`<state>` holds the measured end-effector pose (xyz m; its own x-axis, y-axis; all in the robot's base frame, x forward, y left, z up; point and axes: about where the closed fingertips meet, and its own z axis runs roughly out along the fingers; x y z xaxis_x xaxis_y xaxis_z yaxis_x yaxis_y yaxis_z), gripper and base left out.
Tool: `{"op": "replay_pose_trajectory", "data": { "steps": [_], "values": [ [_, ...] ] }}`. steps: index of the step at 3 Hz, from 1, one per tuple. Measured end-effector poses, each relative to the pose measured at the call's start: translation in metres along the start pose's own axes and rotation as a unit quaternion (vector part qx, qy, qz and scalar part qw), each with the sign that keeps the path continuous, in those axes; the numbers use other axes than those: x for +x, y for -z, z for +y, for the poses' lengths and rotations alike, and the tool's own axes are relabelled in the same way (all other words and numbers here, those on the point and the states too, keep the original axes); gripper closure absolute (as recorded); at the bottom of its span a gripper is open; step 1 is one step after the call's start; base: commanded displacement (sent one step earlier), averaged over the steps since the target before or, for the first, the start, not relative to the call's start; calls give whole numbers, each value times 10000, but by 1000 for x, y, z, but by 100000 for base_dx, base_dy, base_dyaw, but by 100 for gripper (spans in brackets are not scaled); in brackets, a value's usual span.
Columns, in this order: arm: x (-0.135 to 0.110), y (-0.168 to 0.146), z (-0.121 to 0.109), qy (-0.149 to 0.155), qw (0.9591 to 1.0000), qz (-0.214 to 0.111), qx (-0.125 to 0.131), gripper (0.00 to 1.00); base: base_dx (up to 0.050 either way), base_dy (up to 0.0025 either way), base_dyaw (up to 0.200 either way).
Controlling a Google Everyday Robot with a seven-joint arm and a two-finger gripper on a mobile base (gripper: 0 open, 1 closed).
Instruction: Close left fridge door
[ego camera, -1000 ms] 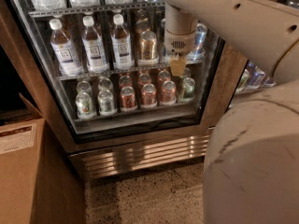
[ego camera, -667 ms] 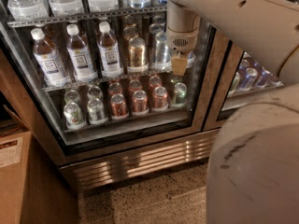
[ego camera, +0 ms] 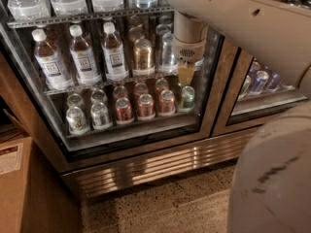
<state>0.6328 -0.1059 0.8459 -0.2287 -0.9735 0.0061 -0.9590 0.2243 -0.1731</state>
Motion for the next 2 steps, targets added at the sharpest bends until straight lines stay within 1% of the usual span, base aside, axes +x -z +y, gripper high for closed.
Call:
{"op": "replay_pose_trajectory", "data": {
  "steps": [1, 2],
  "values": [
    [2, 0, 3, 0, 10000, 0, 0, 100, 0, 0, 0],
    [9, -3, 33, -81, 9999, 20, -152, 100, 0, 0, 0]
  ]
}}
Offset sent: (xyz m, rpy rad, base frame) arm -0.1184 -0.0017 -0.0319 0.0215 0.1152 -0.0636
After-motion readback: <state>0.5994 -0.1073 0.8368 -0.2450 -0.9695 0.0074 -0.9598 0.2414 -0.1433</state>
